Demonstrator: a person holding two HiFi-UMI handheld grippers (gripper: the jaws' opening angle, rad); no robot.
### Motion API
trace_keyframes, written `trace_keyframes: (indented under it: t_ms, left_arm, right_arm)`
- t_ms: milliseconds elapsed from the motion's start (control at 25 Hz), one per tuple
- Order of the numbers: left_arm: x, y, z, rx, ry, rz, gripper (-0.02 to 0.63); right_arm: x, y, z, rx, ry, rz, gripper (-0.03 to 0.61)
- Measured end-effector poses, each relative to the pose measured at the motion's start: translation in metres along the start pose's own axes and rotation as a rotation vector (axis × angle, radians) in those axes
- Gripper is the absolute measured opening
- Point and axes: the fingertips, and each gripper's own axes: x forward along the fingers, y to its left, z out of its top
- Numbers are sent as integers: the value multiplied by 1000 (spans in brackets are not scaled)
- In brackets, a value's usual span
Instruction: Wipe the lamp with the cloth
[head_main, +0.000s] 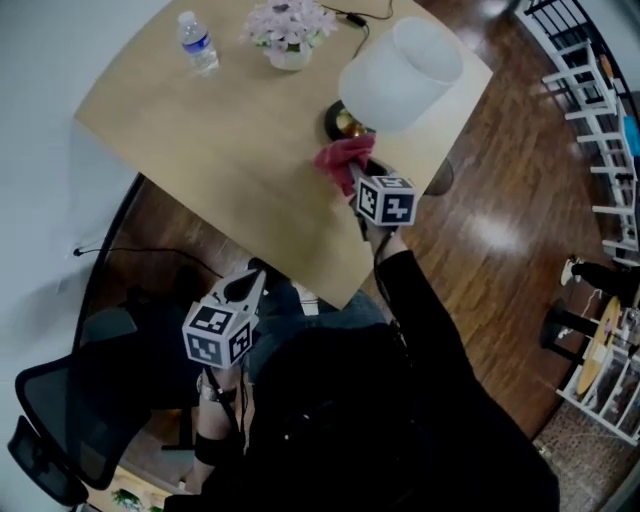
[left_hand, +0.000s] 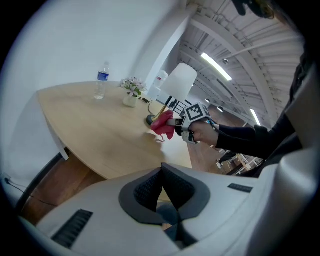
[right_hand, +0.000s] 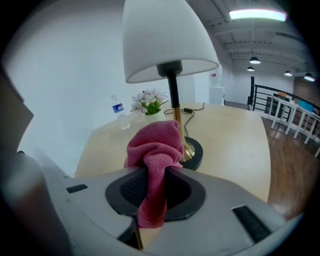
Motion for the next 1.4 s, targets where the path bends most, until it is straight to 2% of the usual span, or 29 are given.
trace_keyframes:
  t_ms: [200, 400, 520, 640, 800, 1000, 1200, 1400]
  left_arm:
    - [-9, 10, 10, 26, 9, 7, 2]
    - [3, -7, 34, 136, 53, 7, 2]
    - [13, -15, 45, 180, 78, 28, 2]
    - [23, -19, 52, 187, 98, 43, 2]
    - [37, -12, 51, 212, 160, 15, 2]
    - [68, 15, 68, 246, 206, -106, 2]
    - [83, 37, 97, 361, 291, -300, 2]
    - [81, 71, 134, 435, 316, -396, 2]
  right_arm:
    - [0, 1, 43, 67, -106, -18, 66]
    - [9, -12, 81, 194, -236, 0, 67]
    - [19, -17, 88, 267, -274, 42, 67]
    - [26, -21, 89, 294, -291, 69, 67]
    - [45, -28, 64, 363, -234, 55, 67]
    - [69, -59, 22, 536, -178, -18, 67]
    - [60, -64, 14, 570, -142, -174, 69]
    - [60, -47, 9, 656, -114, -278, 67]
